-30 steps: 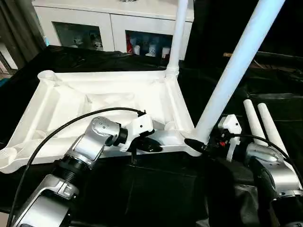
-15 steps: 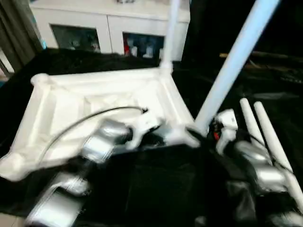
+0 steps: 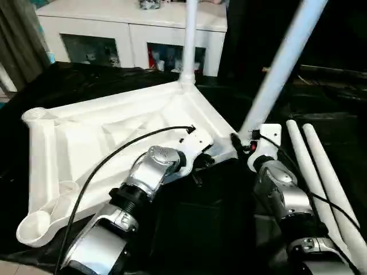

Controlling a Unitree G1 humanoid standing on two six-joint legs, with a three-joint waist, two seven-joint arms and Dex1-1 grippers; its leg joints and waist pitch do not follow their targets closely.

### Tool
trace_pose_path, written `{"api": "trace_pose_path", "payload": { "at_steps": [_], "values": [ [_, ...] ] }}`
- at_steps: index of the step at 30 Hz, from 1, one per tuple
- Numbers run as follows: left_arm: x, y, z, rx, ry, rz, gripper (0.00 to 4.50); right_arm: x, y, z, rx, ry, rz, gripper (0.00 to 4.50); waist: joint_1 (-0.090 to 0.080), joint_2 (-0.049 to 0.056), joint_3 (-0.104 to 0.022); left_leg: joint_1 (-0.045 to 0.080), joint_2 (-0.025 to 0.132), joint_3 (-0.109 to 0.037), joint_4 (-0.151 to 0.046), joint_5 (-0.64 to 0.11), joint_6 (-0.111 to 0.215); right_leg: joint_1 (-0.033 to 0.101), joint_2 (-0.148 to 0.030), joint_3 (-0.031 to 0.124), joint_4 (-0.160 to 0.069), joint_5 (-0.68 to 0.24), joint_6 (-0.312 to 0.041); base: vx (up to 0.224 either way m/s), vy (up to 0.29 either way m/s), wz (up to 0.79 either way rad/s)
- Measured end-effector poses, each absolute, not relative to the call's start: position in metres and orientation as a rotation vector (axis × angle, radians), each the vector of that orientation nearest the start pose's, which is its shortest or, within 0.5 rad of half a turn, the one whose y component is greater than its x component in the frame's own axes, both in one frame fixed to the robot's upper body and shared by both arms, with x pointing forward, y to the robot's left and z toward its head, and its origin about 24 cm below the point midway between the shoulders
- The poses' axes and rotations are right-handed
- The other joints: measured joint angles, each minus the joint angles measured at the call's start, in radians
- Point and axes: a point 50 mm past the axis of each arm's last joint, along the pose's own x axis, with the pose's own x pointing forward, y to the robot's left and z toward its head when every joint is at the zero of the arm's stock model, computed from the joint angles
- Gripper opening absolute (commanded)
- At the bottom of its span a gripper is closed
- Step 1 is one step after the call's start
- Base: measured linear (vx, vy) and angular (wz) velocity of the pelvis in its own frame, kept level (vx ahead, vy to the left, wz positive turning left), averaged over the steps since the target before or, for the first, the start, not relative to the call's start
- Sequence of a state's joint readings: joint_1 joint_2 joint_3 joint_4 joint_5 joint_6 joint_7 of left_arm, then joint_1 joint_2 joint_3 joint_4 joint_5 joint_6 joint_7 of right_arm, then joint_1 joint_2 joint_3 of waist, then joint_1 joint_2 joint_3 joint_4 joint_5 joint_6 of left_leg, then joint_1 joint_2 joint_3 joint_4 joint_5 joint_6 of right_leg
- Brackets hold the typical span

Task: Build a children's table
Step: Rotate leg to tighten

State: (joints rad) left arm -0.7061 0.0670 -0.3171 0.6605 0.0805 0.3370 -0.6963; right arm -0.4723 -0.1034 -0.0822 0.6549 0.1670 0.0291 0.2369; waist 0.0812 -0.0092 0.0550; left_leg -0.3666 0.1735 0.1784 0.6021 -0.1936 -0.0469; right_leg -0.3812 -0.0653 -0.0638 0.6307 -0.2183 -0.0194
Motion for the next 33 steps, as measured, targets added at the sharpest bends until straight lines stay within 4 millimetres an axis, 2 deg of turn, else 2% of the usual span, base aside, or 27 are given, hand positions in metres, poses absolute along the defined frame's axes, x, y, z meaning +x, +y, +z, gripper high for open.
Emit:
{"api": "trace_pose_path", "payload": {
  "at_steps": [5,13,19,23,24,32,33],
  "values": [
    [0.337,0.052,0.052,0.359,0.431,-1.005,0.0,0.33,-0.155,0.025,0.077,0.2,0.312,3.82,-0.006,0.0,0.0,0.0,0.001,0.0,-0.001,0.0,0.0,-0.002,0.001,-0.001,0.0,0.0,0.0,0.0,0.0,0.0],
    [0.324,0.085,0.055,0.418,0.405,-1.21,0.0,0.303,-0.186,0.027,-0.03,0.239,0.609,3.82,0.006,0.002,0.0,-0.002,0.001,0.0,-0.006,0.003,0.005,-0.003,0.001,-0.001,-0.005,-0.001,0.001,0.0,0.0,0.0],
    [0.312,0.095,0.055,0.434,0.416,-1.356,0.0,0.294,-0.184,0.033,-0.083,0.246,0.78,3.82,0.011,0.003,0.001,-0.002,0.001,0.0,-0.006,0.003,0.005,-0.003,0.001,-0.001,-0.006,-0.001,0.001,0.0,0.0,0.0],
    [0.31,0.1,0.055,0.426,0.429,-1.386,0.0,0.289,-0.185,0.036,-0.094,0.257,0.847,3.82,0.01,0.003,0.001,-0.002,0.001,0.0,-0.006,0.003,0.005,-0.003,0.001,-0.001,-0.006,-0.001,0.001,0.0,0.0,0.0],
    [0.31,0.101,0.055,0.427,0.428,-1.387,0.0,0.289,-0.185,0.036,-0.093,0.259,0.855,3.56,0.01,0.003,0.001,-0.002,0.001,0.0,-0.006,0.003,0.005,-0.003,0.001,-0.001,-0.005,-0.001,0.001,0.0,0.0,0.0],
    [0.309,0.105,0.055,0.432,0.429,-1.395,0.0,0.287,-0.181,0.034,-0.092,0.27,0.9,3.06,0.008,0.002,0.001,-0.002,0.001,0.0,-0.006,0.003,0.005,-0.003,0.001,-0.001,-0.006,-0.001,0.001,0.0,0.0,0.0],
    [0.309,0.105,0.055,0.431,0.429,-1.395,0.0,0.287,-0.18,0.034,-0.093,0.27,0.902,2.86,0.009,0.002,0.001,-0.002,0.001,0.0,-0.006,0.003,0.005,-0.003,0.001,-0.001,-0.006,-0.001,0.001,0.0,0.0,0.0]
  ]
}}
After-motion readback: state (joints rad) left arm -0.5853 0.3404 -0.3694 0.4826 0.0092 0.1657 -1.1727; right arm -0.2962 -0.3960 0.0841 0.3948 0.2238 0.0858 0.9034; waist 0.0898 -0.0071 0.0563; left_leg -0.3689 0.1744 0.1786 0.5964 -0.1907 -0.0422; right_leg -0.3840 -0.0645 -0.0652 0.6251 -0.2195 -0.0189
